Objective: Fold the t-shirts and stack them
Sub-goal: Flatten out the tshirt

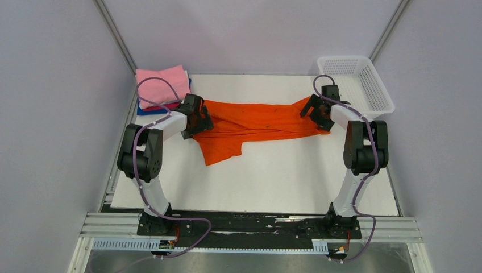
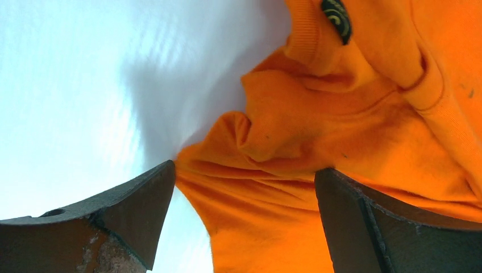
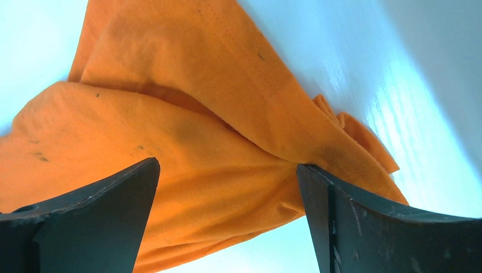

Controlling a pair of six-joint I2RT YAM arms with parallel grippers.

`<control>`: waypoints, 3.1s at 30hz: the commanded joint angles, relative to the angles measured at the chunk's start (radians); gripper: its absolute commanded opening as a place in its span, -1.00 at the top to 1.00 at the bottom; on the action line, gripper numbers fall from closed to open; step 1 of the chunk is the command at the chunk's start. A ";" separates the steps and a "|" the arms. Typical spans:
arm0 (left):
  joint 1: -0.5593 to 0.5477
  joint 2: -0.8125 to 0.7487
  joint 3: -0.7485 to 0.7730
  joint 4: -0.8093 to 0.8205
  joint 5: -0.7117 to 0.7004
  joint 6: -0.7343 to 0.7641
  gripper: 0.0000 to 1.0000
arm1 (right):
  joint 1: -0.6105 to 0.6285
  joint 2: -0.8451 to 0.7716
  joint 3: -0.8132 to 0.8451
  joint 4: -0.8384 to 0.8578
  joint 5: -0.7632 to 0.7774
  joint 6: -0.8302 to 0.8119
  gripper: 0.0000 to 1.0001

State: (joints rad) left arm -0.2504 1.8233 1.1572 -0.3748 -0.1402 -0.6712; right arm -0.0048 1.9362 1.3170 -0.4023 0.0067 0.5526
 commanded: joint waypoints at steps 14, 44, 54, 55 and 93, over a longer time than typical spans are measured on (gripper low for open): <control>0.009 -0.352 -0.177 -0.027 0.176 0.015 -1.00 | -0.010 -0.309 -0.205 0.215 -0.171 -0.166 -1.00; -0.324 -0.217 -0.156 -0.271 -0.281 -0.107 1.00 | 0.016 -0.488 -0.375 0.195 -0.079 -0.110 -1.00; -0.114 -0.700 -0.314 -0.364 -0.461 -0.118 1.00 | 0.266 -0.490 -0.404 0.052 0.215 -0.196 -1.00; -0.108 -0.715 -0.330 -0.349 -0.449 -0.112 1.00 | 0.276 -0.486 -0.406 0.041 0.201 -0.184 -0.99; -0.106 -0.716 -0.412 -0.260 -0.269 -0.074 1.00 | 0.601 -0.681 -0.744 0.023 0.050 0.073 0.11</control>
State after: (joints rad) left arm -0.3576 1.1294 0.7467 -0.6609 -0.4088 -0.7525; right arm 0.5953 1.2083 0.5819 -0.4938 0.0685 0.5930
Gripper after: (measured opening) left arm 0.008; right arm 0.472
